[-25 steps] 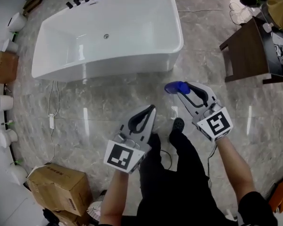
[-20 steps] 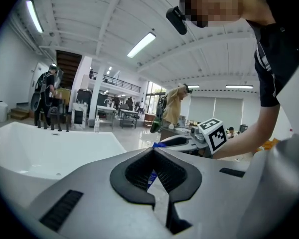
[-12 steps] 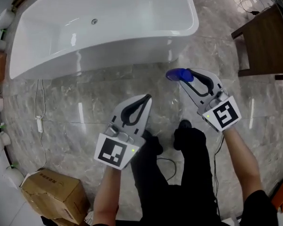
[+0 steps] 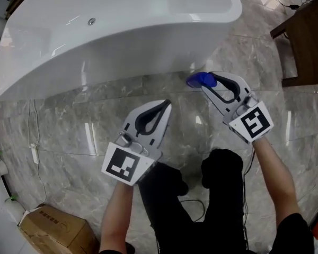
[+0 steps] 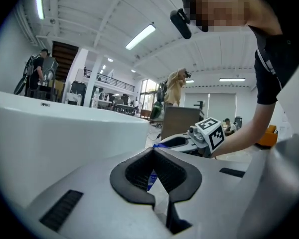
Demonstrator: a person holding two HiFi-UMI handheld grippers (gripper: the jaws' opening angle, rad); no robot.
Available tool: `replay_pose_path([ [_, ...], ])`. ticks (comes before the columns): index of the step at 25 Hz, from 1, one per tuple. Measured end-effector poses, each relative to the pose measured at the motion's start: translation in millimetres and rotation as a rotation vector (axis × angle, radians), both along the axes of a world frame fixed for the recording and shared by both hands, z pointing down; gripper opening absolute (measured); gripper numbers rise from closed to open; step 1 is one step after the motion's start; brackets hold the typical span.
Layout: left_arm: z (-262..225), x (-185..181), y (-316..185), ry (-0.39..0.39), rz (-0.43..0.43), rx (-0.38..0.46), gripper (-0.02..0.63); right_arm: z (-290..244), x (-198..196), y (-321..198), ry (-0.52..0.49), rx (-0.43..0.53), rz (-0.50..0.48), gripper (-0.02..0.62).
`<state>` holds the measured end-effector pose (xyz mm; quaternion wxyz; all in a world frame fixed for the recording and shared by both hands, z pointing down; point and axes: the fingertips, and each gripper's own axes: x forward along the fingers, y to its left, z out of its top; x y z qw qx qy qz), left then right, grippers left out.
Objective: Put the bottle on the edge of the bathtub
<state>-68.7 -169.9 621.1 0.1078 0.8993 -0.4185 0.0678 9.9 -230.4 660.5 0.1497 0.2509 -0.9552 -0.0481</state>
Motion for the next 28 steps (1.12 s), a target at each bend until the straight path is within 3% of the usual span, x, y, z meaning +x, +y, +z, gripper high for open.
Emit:
replay_pose_path([
  [7, 98.7, -0.9, -23.3, -0.009, 0.049, 0.021, 0.011, 108.1, -3.3, -17.7, 0.04, 0.019, -0.013, 0.132],
  [11, 139.4, -3.7, -35.2, -0.004, 0.076, 0.031, 0.011, 159.5, -7.0, -29.7, 0.027, -0.016, -0.002, 0.132],
  [18, 181.5, -4.4, -46.1, -0.022, 0.125, 0.048, 0.011, 228.3, -10.7, -46.9, 0.041, -0.082, 0.059, 0.132],
  [28, 211.5, -17.0, -52.2, 0.002, 0.1, 0.048, 0.011, 299.6, -17.5, -76.3, 0.083, -0.099, 0.097, 0.132],
])
